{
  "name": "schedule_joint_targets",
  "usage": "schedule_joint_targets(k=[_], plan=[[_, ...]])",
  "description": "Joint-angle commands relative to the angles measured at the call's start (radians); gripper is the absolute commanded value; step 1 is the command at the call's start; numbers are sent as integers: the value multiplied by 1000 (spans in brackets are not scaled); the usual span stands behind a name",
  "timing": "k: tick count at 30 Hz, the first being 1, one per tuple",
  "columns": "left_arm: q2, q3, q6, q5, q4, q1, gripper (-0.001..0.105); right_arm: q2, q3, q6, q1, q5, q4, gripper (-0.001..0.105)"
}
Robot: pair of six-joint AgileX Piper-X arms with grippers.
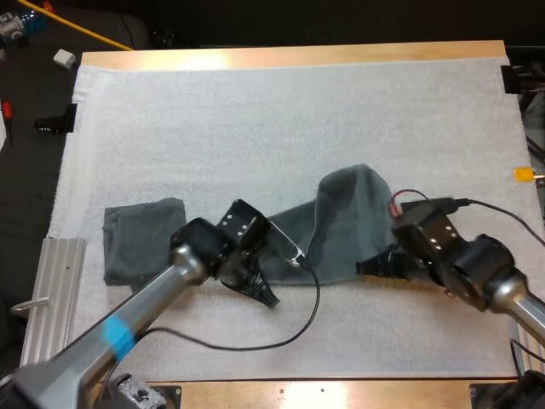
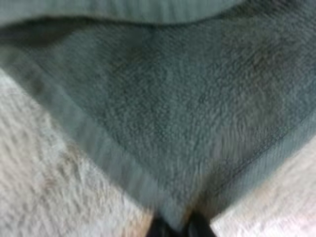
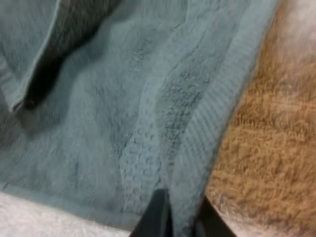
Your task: Pick towel from pile, fold and stack
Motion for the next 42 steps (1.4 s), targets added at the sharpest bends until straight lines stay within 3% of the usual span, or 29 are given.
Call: schedule_joint_targets(k=[1, 8, 13, 15, 22, 26, 34, 42], plan=[[-137, -14, -3, 6, 53, -4, 0, -91, -13, -15, 2, 21, 34, 0], [-316, -80, -16, 28, 137, -3, 0, -220, -77, 4, -1, 2, 152, 0], [-368, -151, -35, 67, 199, -2, 0, -247, -154, 10, 2, -57, 281, 0], [-378, -159, -33, 47, 204, -4, 0, -253, -150, 7, 1, -51, 263, 0], [-437, -314, -43, 38, 329, -9, 0, -289, -246, 17, 37, -127, 357, 0], [-451, -355, -45, 42, 390, -10, 0, -301, -302, 46, 101, -139, 404, 0], [-479, -378, -52, 89, 458, -10, 0, -320, -345, 137, 231, -135, 485, 0], [-437, -323, -13, 21, 378, -7, 0, -255, -270, 119, 241, -26, 443, 1]])
